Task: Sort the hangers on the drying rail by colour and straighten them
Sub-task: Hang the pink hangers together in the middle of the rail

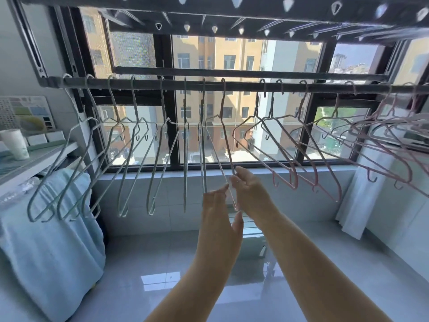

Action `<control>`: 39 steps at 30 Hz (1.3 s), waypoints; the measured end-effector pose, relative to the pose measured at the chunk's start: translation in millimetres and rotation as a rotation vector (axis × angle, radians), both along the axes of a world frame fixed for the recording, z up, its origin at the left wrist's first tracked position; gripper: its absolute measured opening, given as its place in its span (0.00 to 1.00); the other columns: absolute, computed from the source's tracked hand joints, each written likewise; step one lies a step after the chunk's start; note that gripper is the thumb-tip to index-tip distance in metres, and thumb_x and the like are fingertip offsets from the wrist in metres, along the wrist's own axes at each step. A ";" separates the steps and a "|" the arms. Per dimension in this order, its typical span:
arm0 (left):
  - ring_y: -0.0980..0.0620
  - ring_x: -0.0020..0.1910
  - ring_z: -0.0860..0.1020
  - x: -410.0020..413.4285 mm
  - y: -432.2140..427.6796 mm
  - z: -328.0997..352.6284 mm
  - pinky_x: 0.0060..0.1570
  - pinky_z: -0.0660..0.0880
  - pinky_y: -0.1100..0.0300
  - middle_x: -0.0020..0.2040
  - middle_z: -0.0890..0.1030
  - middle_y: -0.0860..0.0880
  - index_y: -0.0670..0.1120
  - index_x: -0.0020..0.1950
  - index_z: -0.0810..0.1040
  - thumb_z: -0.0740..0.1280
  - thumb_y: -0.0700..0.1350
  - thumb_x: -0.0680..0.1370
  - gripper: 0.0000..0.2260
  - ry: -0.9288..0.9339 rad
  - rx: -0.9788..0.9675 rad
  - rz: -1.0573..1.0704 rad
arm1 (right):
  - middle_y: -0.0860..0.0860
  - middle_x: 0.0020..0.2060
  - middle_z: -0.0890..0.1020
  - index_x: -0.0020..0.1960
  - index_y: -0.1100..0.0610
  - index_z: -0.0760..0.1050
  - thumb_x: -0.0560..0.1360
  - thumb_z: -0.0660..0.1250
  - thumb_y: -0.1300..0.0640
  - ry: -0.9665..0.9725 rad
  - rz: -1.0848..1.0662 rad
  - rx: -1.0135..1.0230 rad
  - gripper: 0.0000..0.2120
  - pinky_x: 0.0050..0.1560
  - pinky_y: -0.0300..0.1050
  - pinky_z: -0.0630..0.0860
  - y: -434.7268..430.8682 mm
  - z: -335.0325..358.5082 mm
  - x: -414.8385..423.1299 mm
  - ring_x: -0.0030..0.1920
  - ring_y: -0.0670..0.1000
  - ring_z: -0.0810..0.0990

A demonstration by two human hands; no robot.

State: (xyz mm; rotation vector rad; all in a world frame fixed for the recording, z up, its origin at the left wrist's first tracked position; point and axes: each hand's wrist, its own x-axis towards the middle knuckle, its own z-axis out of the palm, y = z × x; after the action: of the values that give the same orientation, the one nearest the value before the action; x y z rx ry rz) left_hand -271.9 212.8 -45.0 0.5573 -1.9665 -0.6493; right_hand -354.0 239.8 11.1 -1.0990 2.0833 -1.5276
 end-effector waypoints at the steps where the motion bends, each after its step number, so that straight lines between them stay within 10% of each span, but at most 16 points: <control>1: 0.58 0.45 0.70 1.4 4.8 0.3 0.48 0.67 0.71 0.50 0.69 0.53 0.46 0.64 0.68 0.69 0.38 0.70 0.23 0.057 -0.057 0.004 | 0.55 0.59 0.76 0.65 0.60 0.68 0.80 0.55 0.56 0.204 -0.071 0.047 0.16 0.52 0.42 0.72 6.0 1.7 -4.9 0.60 0.56 0.75; 7: 0.65 0.42 0.73 -18.9 35.8 10.7 0.43 0.68 0.76 0.47 0.75 0.54 0.48 0.57 0.73 0.59 0.48 0.75 0.12 0.148 -0.016 -0.205 | 0.55 0.64 0.73 0.67 0.60 0.68 0.76 0.61 0.63 0.743 -0.441 -0.016 0.19 0.63 0.36 0.61 45.9 24.6 -46.7 0.66 0.53 0.70; 13: 0.52 0.66 0.68 -57.8 44.7 10.6 0.64 0.61 0.65 0.68 0.68 0.48 0.46 0.71 0.60 0.60 0.45 0.78 0.22 -0.129 0.182 -0.287 | 0.57 0.51 0.80 0.65 0.63 0.66 0.78 0.58 0.62 0.146 -0.192 0.022 0.16 0.52 0.48 0.75 50.1 25.9 -65.1 0.50 0.55 0.79; 19: 0.52 0.58 0.74 -74.3 33.1 10.9 0.60 0.68 0.62 0.58 0.76 0.46 0.44 0.61 0.71 0.61 0.44 0.78 0.12 -0.011 0.174 -0.153 | 0.55 0.38 0.85 0.60 0.66 0.71 0.75 0.62 0.65 -0.514 0.073 -0.239 0.14 0.45 0.45 0.78 49.8 25.7 -84.3 0.42 0.51 0.83; 32: 0.67 0.44 0.77 -93.2 20.9 22.8 0.46 0.72 0.74 0.46 0.80 0.54 0.45 0.54 0.75 0.62 0.37 0.77 0.08 0.269 0.191 -0.137 | 0.54 0.34 0.76 0.58 0.68 0.73 0.77 0.60 0.66 -0.571 0.147 -0.407 0.11 0.41 0.41 0.78 14.6 38.4 -100.3 0.27 0.46 0.78; 39: 0.59 0.60 0.69 -92.5 15.7 23.5 0.58 0.64 0.74 0.65 0.68 0.52 0.52 0.71 0.60 0.56 0.40 0.79 0.20 0.097 0.246 -0.195 | 0.52 0.32 0.78 0.46 0.62 0.76 0.77 0.62 0.63 -0.458 0.078 -0.425 0.05 0.40 0.38 0.79 -9.4 59.3 -98.8 0.33 0.48 0.80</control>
State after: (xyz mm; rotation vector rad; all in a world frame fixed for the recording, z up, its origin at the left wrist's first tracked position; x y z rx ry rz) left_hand -364.4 228.6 -21.4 0.4745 -1.8764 -1.0310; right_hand -452.8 230.3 70.4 -0.8356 1.4368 -2.0117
